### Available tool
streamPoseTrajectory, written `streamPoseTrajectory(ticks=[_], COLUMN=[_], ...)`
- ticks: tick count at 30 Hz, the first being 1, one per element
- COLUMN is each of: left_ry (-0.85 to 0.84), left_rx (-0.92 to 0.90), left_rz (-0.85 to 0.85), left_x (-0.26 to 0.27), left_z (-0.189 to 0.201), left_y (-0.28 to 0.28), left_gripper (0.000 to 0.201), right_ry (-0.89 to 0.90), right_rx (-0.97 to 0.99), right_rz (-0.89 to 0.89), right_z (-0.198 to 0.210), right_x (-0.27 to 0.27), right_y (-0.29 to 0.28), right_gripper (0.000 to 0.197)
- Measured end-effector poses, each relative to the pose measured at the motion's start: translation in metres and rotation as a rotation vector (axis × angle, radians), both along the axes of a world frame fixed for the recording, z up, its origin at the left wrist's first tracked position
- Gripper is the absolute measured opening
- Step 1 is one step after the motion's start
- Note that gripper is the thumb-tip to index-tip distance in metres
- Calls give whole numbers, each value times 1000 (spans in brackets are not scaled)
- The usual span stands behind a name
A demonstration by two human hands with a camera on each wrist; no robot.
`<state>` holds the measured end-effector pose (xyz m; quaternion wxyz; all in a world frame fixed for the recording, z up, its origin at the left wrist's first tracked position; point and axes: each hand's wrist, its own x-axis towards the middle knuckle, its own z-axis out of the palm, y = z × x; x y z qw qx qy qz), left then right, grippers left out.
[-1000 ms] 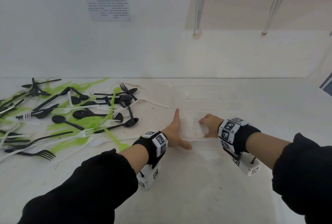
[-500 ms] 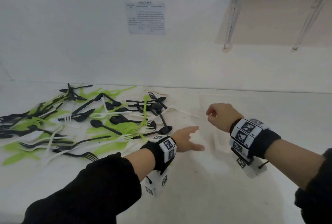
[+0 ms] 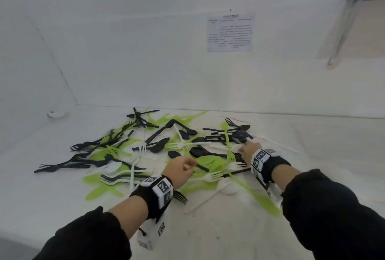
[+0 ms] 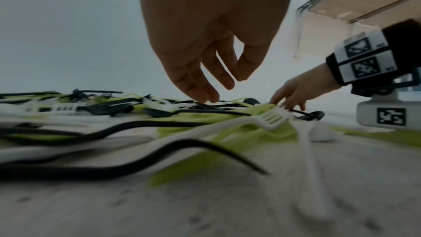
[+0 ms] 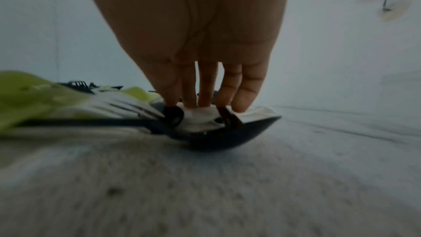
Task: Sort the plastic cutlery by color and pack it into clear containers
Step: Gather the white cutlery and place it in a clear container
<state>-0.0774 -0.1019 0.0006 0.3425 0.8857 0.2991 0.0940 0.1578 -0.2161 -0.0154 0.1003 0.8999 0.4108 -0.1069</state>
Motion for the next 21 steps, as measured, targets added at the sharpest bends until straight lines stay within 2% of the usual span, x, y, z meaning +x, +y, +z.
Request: streamPoseTrajectory(ticks=[3, 8, 10, 13, 17, 19, 21], left_ry=[45, 109, 118, 87, 140, 193, 235], left_rx=[41, 104, 117, 155, 163, 274, 396], left_rz=[20, -37, -53, -88, -336, -481, -580], left_x=[-16, -26, -24, -20, -12, -3, 12], left_z=[-9, -19, -20, -19, -17, -15, -13], left_y=[25, 42, 45, 41, 13, -6, -20], left_gripper=[24, 25, 26, 23, 18, 19, 26], right_ry=[20, 29, 83, 211, 366, 404, 399], right_rx=[32, 125, 219, 419, 693, 786, 789], right_rz=[-47, -113, -105, -175, -330, -380, -362], right_z=[8, 10, 10, 24, 49, 56, 58], right_x=[-10, -13, -9, -2, 8, 10, 15], right_y=[0, -12, -16, -25, -36, -40, -40], right_gripper=[31, 24, 18, 22, 14, 10, 11])
